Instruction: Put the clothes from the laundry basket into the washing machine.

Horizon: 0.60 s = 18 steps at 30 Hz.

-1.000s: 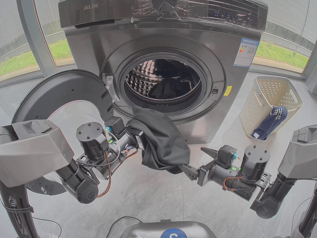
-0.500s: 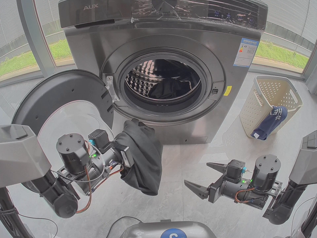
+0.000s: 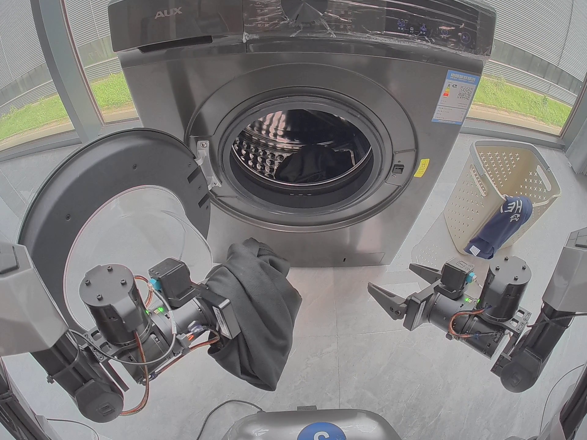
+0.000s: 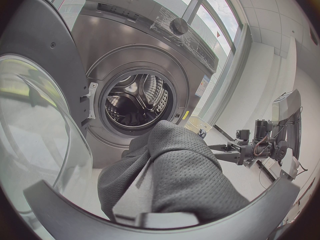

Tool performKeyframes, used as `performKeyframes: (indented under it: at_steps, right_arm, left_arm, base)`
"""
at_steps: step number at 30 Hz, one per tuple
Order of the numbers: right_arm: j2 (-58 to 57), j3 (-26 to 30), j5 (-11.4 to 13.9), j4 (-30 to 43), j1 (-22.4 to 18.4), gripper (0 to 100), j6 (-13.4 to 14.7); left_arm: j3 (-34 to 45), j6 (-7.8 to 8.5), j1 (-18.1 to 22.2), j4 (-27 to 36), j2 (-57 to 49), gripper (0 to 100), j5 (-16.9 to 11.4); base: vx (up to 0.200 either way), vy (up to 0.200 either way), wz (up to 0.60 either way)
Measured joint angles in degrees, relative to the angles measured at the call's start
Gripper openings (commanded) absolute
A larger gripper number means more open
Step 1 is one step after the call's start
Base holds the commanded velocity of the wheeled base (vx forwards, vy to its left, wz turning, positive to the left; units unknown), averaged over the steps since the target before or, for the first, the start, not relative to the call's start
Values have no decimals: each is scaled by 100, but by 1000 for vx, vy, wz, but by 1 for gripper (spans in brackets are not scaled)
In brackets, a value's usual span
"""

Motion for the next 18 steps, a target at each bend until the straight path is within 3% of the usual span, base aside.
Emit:
performKeyframes:
  at_steps: [6, 18]
  right_arm:
    - [-9, 48, 0, 0, -4, 100, 2]
    - [-37, 80, -7, 0, 33, 100, 2]
  left_arm:
    - [85, 16, -13, 2, -9, 0, -11]
    - [165, 22, -16, 9, -20, 0, -21]
  base:
    - [0, 0, 0]
    - [200, 0, 0]
